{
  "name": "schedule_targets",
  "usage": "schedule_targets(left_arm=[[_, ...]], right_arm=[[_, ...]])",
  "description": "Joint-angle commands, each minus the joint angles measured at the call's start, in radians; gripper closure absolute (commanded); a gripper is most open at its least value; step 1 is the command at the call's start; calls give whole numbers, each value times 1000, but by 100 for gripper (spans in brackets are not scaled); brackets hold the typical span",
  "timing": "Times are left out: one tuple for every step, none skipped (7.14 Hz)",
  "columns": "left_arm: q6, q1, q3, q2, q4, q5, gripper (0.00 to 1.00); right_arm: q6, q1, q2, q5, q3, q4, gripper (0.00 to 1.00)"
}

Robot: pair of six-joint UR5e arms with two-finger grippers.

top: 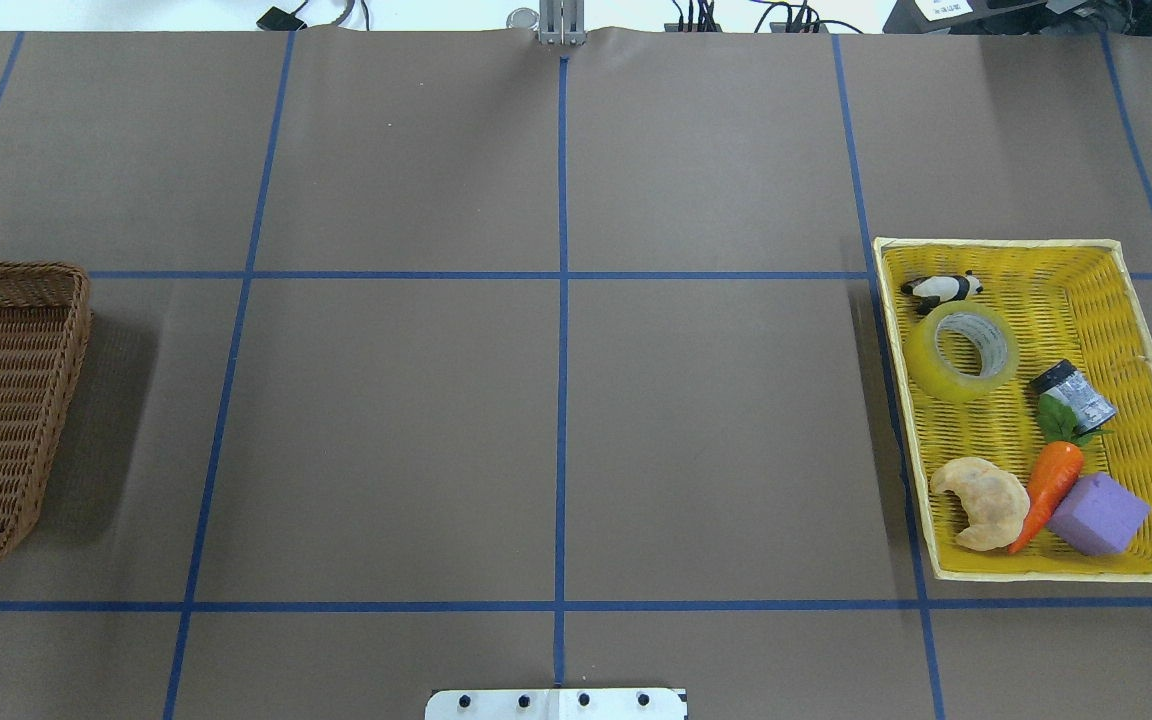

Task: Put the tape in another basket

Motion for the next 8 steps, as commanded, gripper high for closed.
schedule_targets(left_arm=[[-5, -2, -10, 2, -1, -9, 1], [-6, 0, -19, 0, 0, 4, 1], [-6, 0, -19, 2, 2, 5, 1], [6, 0, -19, 3, -3, 5, 1], [-8, 0, -5, -12, -9, 5, 1], [-8, 0, -8, -14, -10, 5, 1], [-5, 0, -10, -14, -15, 4, 1], [-5, 0, -11, -14, -55, 4, 1]], right_arm=[[0, 0, 0, 0, 0, -1, 0], [0, 0, 0, 0, 0, -1, 0], [2, 0, 0, 2, 0, -1, 0], [2, 0, 1, -1, -3, -2, 0], [2, 0, 6, 3, -26, 1, 0], [-3, -2, 21, 3, -17, 4, 0], [0, -2, 32, 5, -29, 68, 0], [2, -6, 35, 5, -28, 187, 0]])
